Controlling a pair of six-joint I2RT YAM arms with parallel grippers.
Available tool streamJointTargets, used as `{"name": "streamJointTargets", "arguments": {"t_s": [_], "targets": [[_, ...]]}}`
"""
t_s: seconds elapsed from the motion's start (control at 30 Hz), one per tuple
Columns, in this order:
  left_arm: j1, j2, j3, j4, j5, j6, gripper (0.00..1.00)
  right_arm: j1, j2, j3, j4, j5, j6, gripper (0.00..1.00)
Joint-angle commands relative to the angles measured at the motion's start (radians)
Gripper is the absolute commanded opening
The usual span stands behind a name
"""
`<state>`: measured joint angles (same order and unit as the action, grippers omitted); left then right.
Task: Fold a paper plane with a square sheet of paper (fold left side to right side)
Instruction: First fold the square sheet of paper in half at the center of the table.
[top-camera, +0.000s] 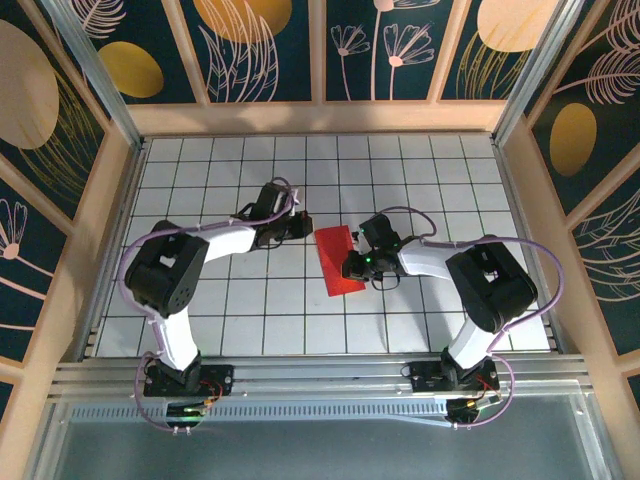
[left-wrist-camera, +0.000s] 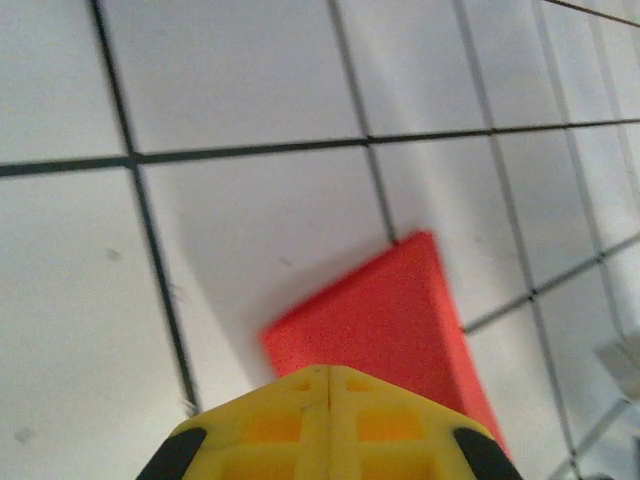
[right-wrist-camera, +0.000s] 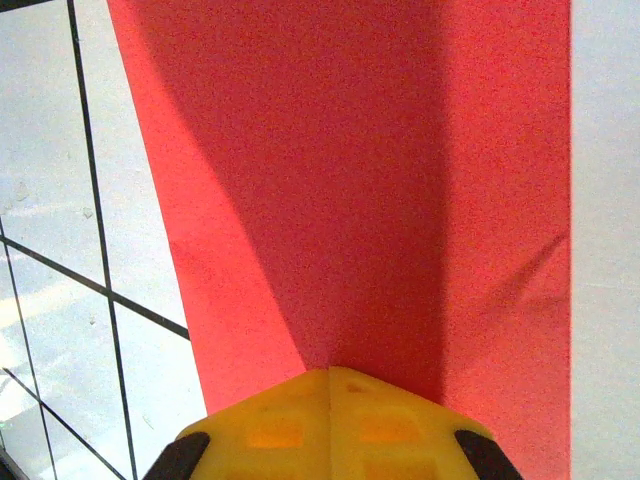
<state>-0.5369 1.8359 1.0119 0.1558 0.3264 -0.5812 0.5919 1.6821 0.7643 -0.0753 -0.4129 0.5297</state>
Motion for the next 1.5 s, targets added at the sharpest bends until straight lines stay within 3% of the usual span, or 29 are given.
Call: {"name": "streamJointTargets", "arguments": {"t_s": [0.0,0.27,1.0,1.47], "targets": [[-0.067,-0.042,-0.075,0.068,0.069,-0.051,0.0,0.016,0.053,-0.049,-0.085,0.066,0.014,0.0],[-0.136,0.012,-0.127,0.179,0.098,-0.189,0.0,0.021,0.057,-0.047,-0.087,0.078,0.036,0.0],[-0.131,0.117,-0.062,0.068,-0.024,-0.178,0.0,0.028,0.085,-0.017,-0.13,0.102,0.021,0.0],[-0.049,0.154,0.01,0.042,-0.056,-0.125,0.0,0.029,0.104,-0.026,-0.132,0.111,0.017,0.0]]}}
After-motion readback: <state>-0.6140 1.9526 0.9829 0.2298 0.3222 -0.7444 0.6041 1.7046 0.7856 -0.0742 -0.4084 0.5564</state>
